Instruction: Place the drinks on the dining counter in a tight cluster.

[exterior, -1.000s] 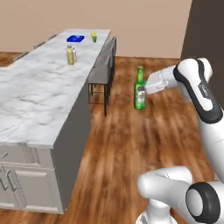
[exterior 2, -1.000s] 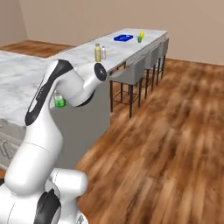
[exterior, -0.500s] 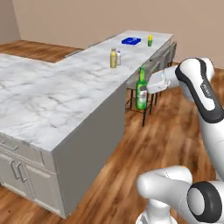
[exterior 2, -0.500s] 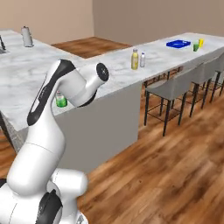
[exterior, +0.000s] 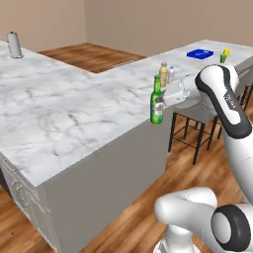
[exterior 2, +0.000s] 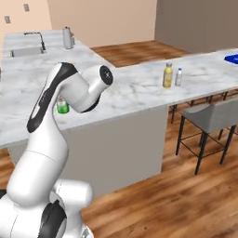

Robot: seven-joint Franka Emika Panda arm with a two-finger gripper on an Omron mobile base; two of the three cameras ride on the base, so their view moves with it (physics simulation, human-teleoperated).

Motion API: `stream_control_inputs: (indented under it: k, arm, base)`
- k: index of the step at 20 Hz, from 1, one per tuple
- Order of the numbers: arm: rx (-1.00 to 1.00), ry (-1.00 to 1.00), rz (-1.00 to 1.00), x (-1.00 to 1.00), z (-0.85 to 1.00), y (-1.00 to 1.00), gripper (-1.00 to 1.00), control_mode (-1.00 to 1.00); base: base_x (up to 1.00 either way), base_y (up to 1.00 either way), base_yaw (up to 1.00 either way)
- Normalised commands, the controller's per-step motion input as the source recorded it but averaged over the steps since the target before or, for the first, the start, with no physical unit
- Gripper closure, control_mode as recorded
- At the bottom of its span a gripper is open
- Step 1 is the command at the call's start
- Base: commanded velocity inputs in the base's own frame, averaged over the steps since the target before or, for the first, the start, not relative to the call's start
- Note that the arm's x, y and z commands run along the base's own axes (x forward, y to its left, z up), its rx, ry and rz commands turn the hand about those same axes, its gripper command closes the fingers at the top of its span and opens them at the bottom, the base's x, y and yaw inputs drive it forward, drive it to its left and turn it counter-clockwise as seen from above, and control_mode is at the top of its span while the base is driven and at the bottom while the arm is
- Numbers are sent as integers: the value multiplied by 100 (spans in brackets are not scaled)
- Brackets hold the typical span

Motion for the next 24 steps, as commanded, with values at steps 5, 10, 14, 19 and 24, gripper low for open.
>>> stream_control_inputs:
  k: [5, 10, 14, 19, 24]
  arm:
    - [0, 0, 0, 0, 0, 0, 100, 100]
    - [0, 0, 0, 0, 0, 0, 100, 100]
    - [0, 0, 0, 0, 0, 0, 100, 100]
    - [0, 0, 0, 0, 0, 0, 100, 100]
    - [0, 0, 0, 0, 0, 0, 100, 100]
  base:
    - [66, -100, 25]
    - [50, -100, 13]
    - [48, -100, 10]
    - [45, -100, 11]
    - [50, -100, 17]
